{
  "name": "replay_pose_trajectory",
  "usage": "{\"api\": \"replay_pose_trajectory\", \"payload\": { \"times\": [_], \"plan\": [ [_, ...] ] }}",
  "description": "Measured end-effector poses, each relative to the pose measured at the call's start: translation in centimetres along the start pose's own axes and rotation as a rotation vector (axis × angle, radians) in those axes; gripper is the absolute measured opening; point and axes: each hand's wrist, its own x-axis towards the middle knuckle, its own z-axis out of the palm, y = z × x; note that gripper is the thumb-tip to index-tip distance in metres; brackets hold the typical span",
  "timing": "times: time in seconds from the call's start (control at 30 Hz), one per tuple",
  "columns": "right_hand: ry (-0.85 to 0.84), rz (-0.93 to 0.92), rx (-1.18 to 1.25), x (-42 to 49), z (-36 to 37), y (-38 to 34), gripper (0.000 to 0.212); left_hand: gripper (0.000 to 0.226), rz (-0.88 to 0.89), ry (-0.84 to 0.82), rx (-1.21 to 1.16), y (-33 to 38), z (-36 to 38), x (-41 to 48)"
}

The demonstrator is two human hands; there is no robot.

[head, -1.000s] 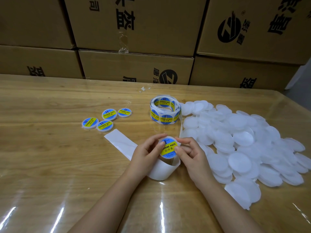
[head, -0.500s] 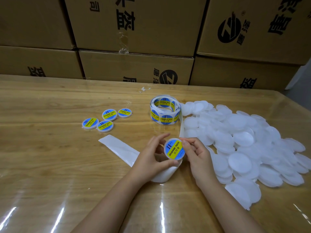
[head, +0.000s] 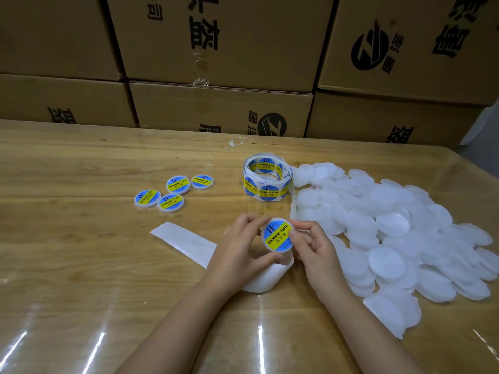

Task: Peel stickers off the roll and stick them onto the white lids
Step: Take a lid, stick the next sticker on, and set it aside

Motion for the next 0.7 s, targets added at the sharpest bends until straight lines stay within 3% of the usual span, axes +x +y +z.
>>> {"api": "replay_pose_trajectory", "payload": {
  "times": [0.2,0.33,0.47,0.6,0.7],
  "plan": [
    [-0.054,-0.089,-0.207,-0.1,0.2,0.4,0.021,0.063,-0.052,0.054,0.038,-1.3,-2.0,0.7],
    [-0.048,-0.115,-0.269,-0.1,0.2,0.6,0.020,0.054,-0.337,0.281,0.230,-5.1,-5.3,0.9],
    [-0.032,-0.114,-0.294,-0.1,0.1,0.7,0.016,0.055,-0.690,0.371,0.552,-8.4,-8.0,-0.2],
    [-0.031,-0.097,-0.308,-0.1,0.2,0.6,0.016,0.045,-0.802,0.452,0.604,-9.5,-8.6,-1.1],
    [-0.028,-0.083,-0.311,-0.2,0.2,0.5,0.017,0.033,-0.840,0.366,0.643,-9.7,-8.4,-1.1]
  ]
}}
